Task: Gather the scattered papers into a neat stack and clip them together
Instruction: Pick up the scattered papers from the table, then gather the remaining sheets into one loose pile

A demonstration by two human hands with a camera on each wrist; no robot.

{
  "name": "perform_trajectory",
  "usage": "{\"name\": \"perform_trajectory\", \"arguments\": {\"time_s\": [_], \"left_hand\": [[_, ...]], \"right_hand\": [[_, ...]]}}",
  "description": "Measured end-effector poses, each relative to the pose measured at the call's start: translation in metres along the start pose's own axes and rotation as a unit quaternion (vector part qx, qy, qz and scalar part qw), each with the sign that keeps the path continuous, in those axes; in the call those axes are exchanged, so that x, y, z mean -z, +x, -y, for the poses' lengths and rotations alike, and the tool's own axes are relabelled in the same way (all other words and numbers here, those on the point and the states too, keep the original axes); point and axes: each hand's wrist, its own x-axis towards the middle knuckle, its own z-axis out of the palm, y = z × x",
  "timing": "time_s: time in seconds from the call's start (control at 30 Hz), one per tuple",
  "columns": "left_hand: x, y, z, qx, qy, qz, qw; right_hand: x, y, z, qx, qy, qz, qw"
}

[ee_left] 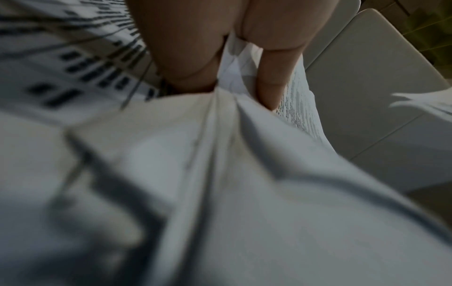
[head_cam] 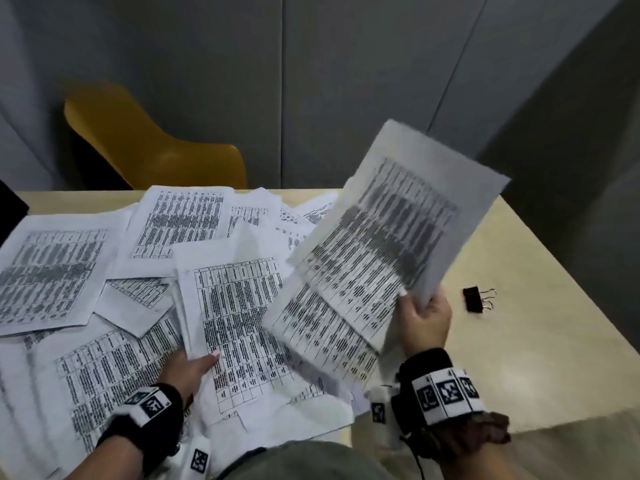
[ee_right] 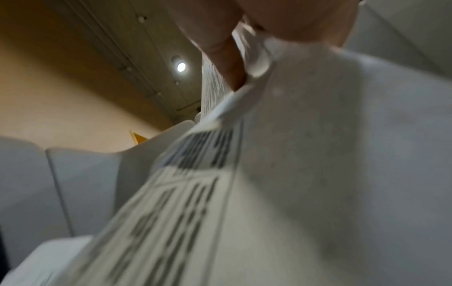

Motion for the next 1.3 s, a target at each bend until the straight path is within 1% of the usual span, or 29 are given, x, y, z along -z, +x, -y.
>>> {"name": "perform_trajectory", "arguments": {"time_s": [0.03, 0.1, 0.23, 0.27, 0.3, 0.33, 0.37, 0.4, 0.43, 0.47, 0.5, 0.57, 0.63, 0.67, 0.73, 0.77, 0.8, 0.83, 0.87, 0.9, 0.93, 0.97, 1.07, 1.1, 1.17, 1.23, 1.3], "left_hand": [[0.001, -0.001, -0.001, 0.007, -0.004, 0.006, 1.000], [0.004, -0.006, -0.004, 0.017, -0.007, 0.034, 0.999], [0.007, -0.021, -0.013, 0.022, -0.034, 0.085, 0.996], [0.009, -0.024, -0.014, 0.022, -0.045, 0.093, 0.994], [0.010, -0.027, -0.017, 0.019, -0.047, 0.101, 0.994], [0.012, -0.030, -0.020, 0.016, -0.039, 0.103, 0.994], [0.014, -0.031, -0.021, 0.016, -0.033, 0.106, 0.994], [0.014, -0.032, -0.022, 0.019, -0.026, 0.104, 0.994], [0.015, -0.031, -0.022, 0.015, -0.029, 0.109, 0.994], [0.016, -0.030, -0.023, 0.020, -0.034, 0.114, 0.993], [0.015, -0.030, -0.023, 0.026, -0.041, 0.127, 0.991], [0.011, -0.027, -0.019, 0.030, -0.015, 0.137, 0.990], [0.006, -0.029, -0.018, 0.010, 0.049, 0.120, 0.991], [0.006, -0.029, -0.017, 0.007, 0.068, 0.100, 0.993], [0.010, -0.029, -0.016, 0.016, 0.056, 0.079, 0.995], [0.014, -0.029, -0.017, 0.016, 0.038, 0.079, 0.996], [0.018, -0.027, -0.016, 0.019, 0.025, 0.081, 0.996], [0.021, -0.024, -0.013, 0.019, 0.020, 0.080, 0.996], [0.024, -0.021, -0.011, 0.025, 0.035, 0.078, 0.996], [0.024, -0.023, -0.013, 0.007, 0.058, 0.081, 0.995], [0.027, -0.022, -0.014, -0.019, 0.083, 0.071, 0.994], [0.030, -0.020, -0.015, -0.052, 0.093, 0.051, 0.993], [0.055, -0.009, -0.022, -0.102, 0.073, -0.085, 0.989], [0.067, -0.005, -0.025, -0.114, 0.091, -0.127, 0.981], [0.090, 0.009, -0.031, -0.134, 0.174, -0.170, 0.961], [0.111, 0.027, -0.039, -0.140, 0.298, -0.175, 0.928], [0.127, 0.047, -0.043, -0.121, 0.393, -0.163, 0.897]], "right_hand": [[-0.005, -0.004, -0.008, -0.030, -0.012, 0.032, 0.999], [-0.010, -0.012, -0.028, -0.067, -0.072, 0.078, 0.992], [-0.006, -0.012, -0.063, -0.113, -0.198, 0.107, 0.968], [-0.006, -0.010, -0.065, -0.123, -0.201, 0.114, 0.965], [-0.005, -0.008, -0.065, -0.137, -0.175, 0.121, 0.968], [-0.005, -0.006, -0.062, -0.163, -0.102, 0.135, 0.972], [-0.006, -0.006, -0.058, -0.200, -0.008, 0.156, 0.967], [-0.006, -0.005, -0.054, -0.239, 0.068, 0.192, 0.949], [-0.007, -0.006, -0.052, -0.273, 0.099, 0.236, 0.927], [-0.008, -0.008, -0.052, -0.295, 0.090, 0.280, 0.909], [-0.010, -0.012, -0.052, -0.303, 0.050, 0.312, 0.899], [-0.016, -0.018, -0.062, -0.292, -0.062, 0.337, 0.893], [-0.024, -0.024, -0.070, -0.266, -0.145, 0.338, 0.891], [-0.027, -0.026, -0.073, -0.256, -0.150, 0.334, 0.895], [-0.029, -0.027, -0.072, -0.275, -0.083, 0.318, 0.904], [-0.029, -0.026, -0.072, -0.281, -0.052, 0.317, 0.904], [-0.028, -0.026, -0.071, -0.288, -0.045, 0.320, 0.901], [-0.027, -0.026, -0.071, -0.286, -0.060, 0.325, 0.899], [-0.027, -0.027, -0.071, -0.279, -0.095, 0.328, 0.898], [-0.028, -0.028, -0.073, -0.266, -0.133, 0.325, 0.898], [-0.029, -0.030, -0.076, -0.258, -0.163, 0.321, 0.897], [-0.029, -0.030, -0.076, -0.256, -0.177, 0.315, 0.897], [-0.025, -0.026, -0.076, -0.259, -0.146, 0.292, 0.909], [-0.024, -0.023, -0.076, -0.264, -0.125, 0.285, 0.913], [-0.023, -0.017, -0.077, -0.267, -0.099, 0.278, 0.917], [-0.027, -0.014, -0.076, -0.252, -0.087, 0.279, 0.922], [-0.032, -0.012, -0.075, -0.253, -0.102, 0.276, 0.921]]}}
